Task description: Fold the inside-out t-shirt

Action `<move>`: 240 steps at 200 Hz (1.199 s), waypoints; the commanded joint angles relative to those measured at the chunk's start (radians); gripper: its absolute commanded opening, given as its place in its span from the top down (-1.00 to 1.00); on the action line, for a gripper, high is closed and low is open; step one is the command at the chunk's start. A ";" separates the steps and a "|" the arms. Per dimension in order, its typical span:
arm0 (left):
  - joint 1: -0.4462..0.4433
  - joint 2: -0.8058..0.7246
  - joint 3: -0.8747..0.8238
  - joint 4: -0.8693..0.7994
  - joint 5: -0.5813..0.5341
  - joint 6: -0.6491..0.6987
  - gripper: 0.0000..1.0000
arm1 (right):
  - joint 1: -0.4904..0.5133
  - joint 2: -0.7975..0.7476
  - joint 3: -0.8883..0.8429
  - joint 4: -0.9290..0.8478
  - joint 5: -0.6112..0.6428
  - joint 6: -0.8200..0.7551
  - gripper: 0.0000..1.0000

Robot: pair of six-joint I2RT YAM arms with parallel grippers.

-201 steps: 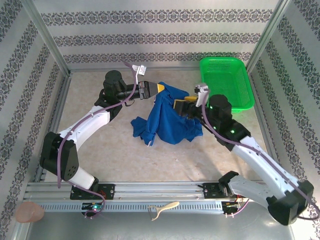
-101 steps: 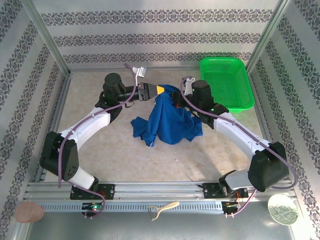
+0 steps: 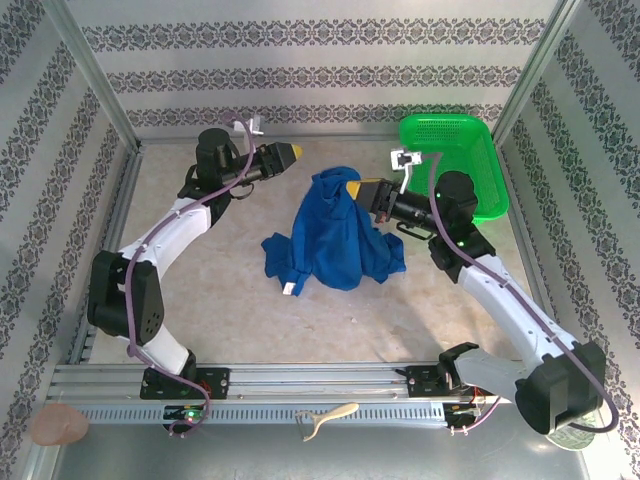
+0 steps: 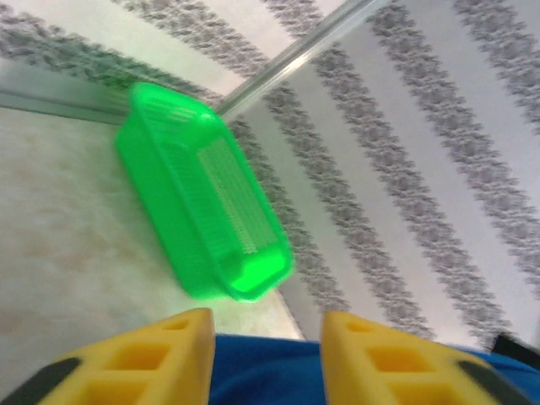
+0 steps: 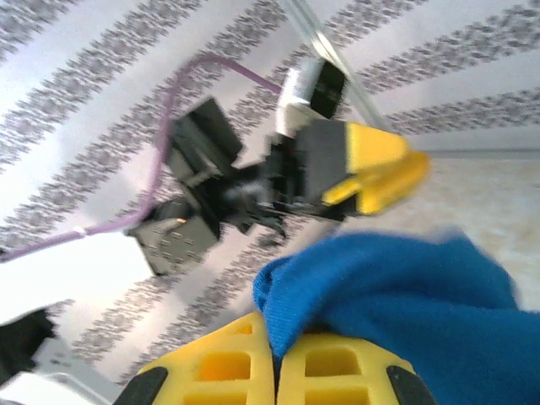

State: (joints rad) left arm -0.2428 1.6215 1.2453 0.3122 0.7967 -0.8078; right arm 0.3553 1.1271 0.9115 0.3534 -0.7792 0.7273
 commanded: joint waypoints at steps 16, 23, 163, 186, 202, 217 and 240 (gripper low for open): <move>-0.009 -0.111 -0.092 -0.063 -0.104 0.062 -0.12 | -0.022 0.053 0.006 0.188 -0.063 0.133 1.00; -0.022 -0.155 -0.122 -0.074 -0.126 0.074 -0.16 | -0.025 0.061 0.001 0.191 -0.054 0.135 1.00; -0.336 -0.264 -0.185 -0.087 -0.403 0.093 -0.39 | -0.029 0.063 -0.066 0.164 0.003 0.124 1.00; -0.337 -0.249 -0.176 -0.083 -0.420 0.082 -0.37 | -0.029 0.062 -0.066 0.162 0.004 0.123 1.00; -0.337 -0.232 -0.150 -0.085 -0.411 0.080 -0.25 | -0.028 0.059 -0.071 0.158 0.006 0.124 1.00; -0.337 -0.221 -0.132 -0.085 -0.401 0.076 0.02 | -0.028 0.056 -0.078 0.152 0.013 0.119 1.00; -0.337 -0.222 -0.107 -0.096 -0.387 0.079 0.92 | -0.039 0.058 -0.094 0.151 0.028 0.119 1.00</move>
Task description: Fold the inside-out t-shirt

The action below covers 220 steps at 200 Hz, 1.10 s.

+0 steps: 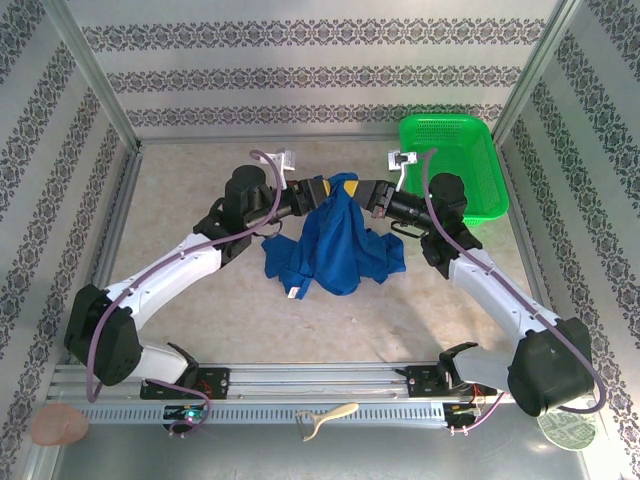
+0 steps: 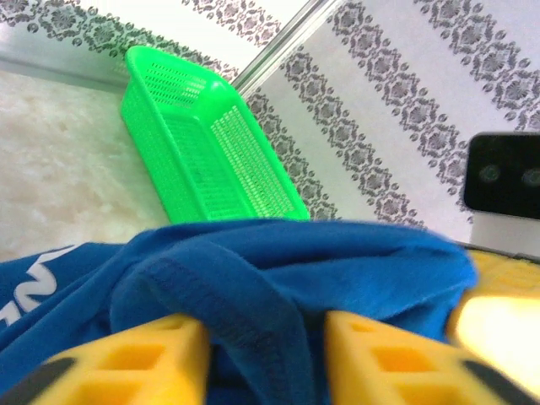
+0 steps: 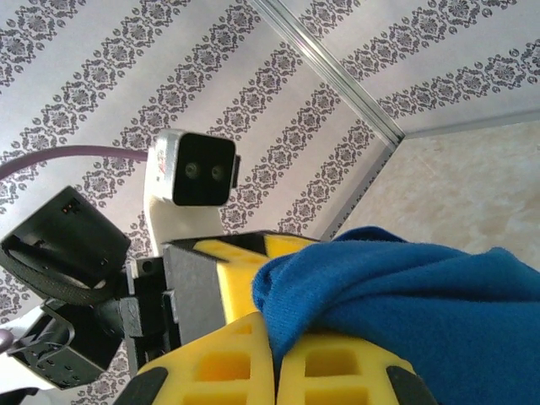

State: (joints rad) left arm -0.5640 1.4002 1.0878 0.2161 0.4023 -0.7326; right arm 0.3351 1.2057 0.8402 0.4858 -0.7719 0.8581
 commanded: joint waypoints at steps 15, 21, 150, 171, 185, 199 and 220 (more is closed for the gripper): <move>-0.012 -0.025 0.077 -0.036 0.011 0.024 1.00 | -0.035 -0.008 -0.026 0.016 0.042 -0.015 1.00; -0.010 -0.038 0.087 -0.050 0.009 0.032 1.00 | -0.046 0.005 -0.026 0.006 0.059 -0.021 1.00; 0.004 -0.041 0.228 -0.126 -0.019 -0.178 1.00 | 0.145 -0.283 0.067 -0.590 0.559 -0.313 0.02; -0.008 -0.032 0.233 -0.128 -0.045 -0.181 1.00 | 0.262 -0.261 0.117 -0.605 0.633 -0.343 -0.11; -0.014 -0.026 0.237 -0.127 -0.051 -0.185 1.00 | 0.335 -0.215 0.167 -0.621 0.690 -0.373 -0.22; -0.020 -0.018 0.245 -0.133 -0.049 -0.185 1.00 | 0.398 -0.156 0.219 -0.632 0.743 -0.409 -0.33; -0.031 -0.011 0.256 -0.136 -0.048 -0.185 1.00 | 0.439 -0.058 0.282 -0.628 0.787 -0.433 -0.39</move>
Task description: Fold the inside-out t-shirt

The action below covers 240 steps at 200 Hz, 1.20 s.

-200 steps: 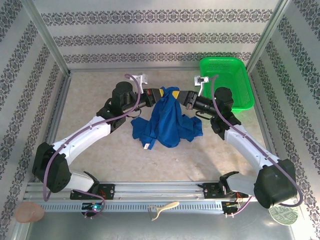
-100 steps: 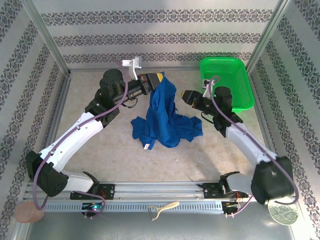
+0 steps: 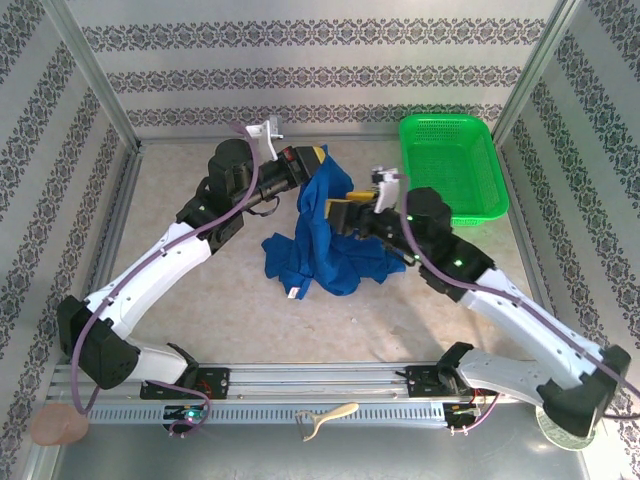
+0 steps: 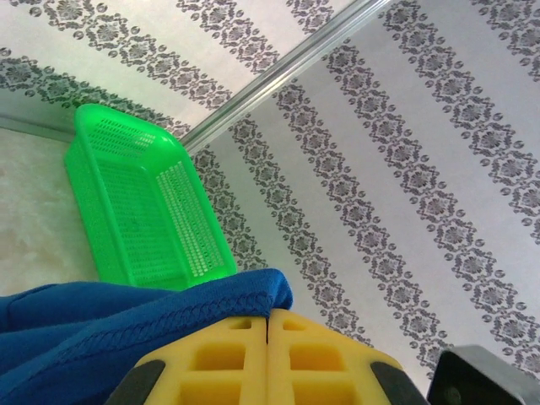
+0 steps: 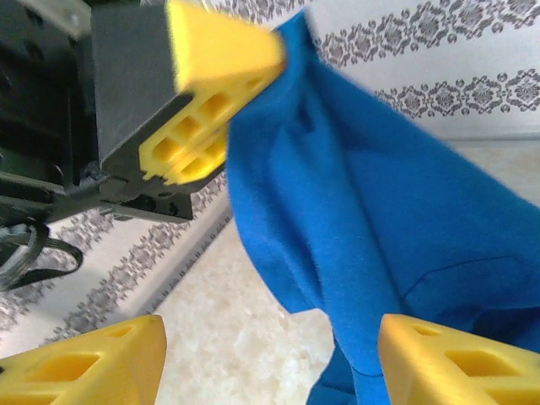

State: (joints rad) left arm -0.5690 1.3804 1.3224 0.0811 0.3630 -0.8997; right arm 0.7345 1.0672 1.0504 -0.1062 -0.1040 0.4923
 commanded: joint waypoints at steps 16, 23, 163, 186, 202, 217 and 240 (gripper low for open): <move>-0.035 0.012 0.029 -0.005 -0.009 -0.016 1.00 | 0.034 0.156 0.113 -0.012 0.146 -0.062 -0.39; -0.040 0.014 0.032 -0.005 -0.007 -0.016 1.00 | 0.026 0.188 0.135 -0.008 0.155 -0.060 -0.39; -0.039 -0.114 -0.174 -0.111 -0.064 0.228 -0.36 | -0.344 -0.062 -0.104 0.103 -0.177 0.125 1.00; -0.094 -0.123 -0.239 -0.072 -0.086 0.259 -0.36 | -0.345 -0.064 -0.103 0.098 -0.184 0.130 1.00; -0.145 -0.125 -0.271 -0.045 -0.135 0.282 -0.37 | -0.343 -0.062 -0.105 0.100 -0.184 0.135 1.00; -0.170 -0.116 -0.290 -0.014 -0.177 0.297 -0.38 | -0.341 -0.059 -0.107 0.103 -0.187 0.138 1.00; -0.173 -0.071 -0.267 -0.001 -0.198 0.323 -0.38 | -0.334 -0.055 -0.108 0.102 -0.187 0.138 1.00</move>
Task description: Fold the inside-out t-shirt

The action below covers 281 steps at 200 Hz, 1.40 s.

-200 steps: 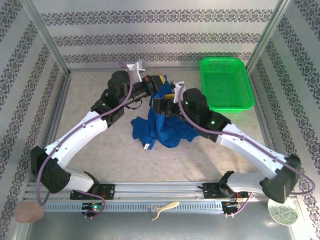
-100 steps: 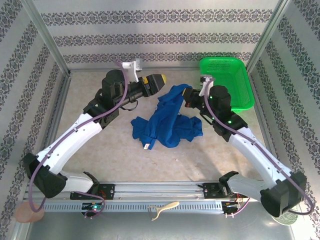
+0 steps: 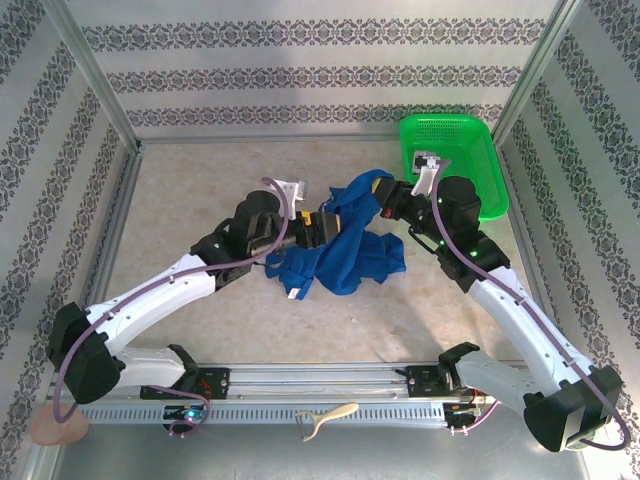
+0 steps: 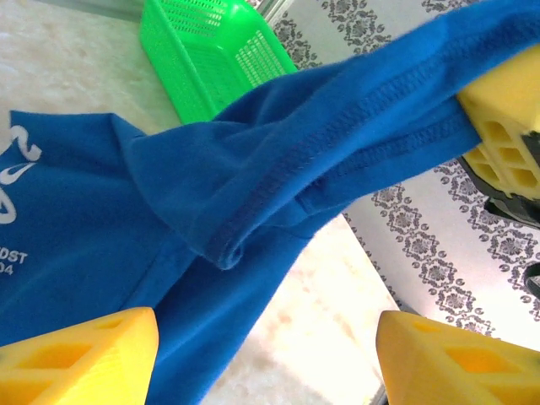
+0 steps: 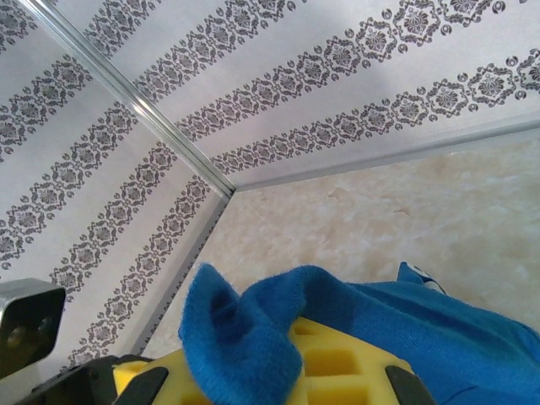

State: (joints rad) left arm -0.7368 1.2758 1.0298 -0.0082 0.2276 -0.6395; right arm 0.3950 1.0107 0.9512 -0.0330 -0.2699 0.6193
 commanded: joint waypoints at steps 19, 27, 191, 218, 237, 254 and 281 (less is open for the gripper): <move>-0.006 0.076 0.065 0.080 -0.069 0.082 -0.39 | 0.010 -0.001 -0.009 0.028 -0.020 0.011 1.00; -0.006 0.092 0.081 0.081 -0.074 0.089 -0.39 | 0.011 -0.001 -0.010 0.027 -0.020 0.011 1.00; 0.137 0.166 0.519 -0.081 0.196 -0.074 1.00 | -0.091 0.007 0.015 -0.089 0.033 -0.042 1.00; 0.138 0.163 0.505 -0.055 0.220 -0.091 0.83 | -0.090 0.015 0.036 -0.090 0.019 -0.043 1.00; 0.140 0.165 0.500 -0.045 0.229 -0.096 0.77 | -0.091 0.019 0.050 -0.095 0.016 -0.044 1.00; 0.141 0.168 0.506 -0.097 0.200 -0.073 0.77 | -0.093 0.015 0.057 -0.095 0.016 -0.043 1.00; 0.141 0.150 0.507 -0.233 0.054 -0.008 0.76 | -0.099 0.016 0.074 -0.099 0.014 -0.042 1.00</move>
State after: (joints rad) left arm -0.6067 1.4601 1.5227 -0.1291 0.3916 -0.7055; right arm 0.3092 1.0267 0.9798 -0.1356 -0.2489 0.5957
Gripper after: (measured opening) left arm 0.116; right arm 0.053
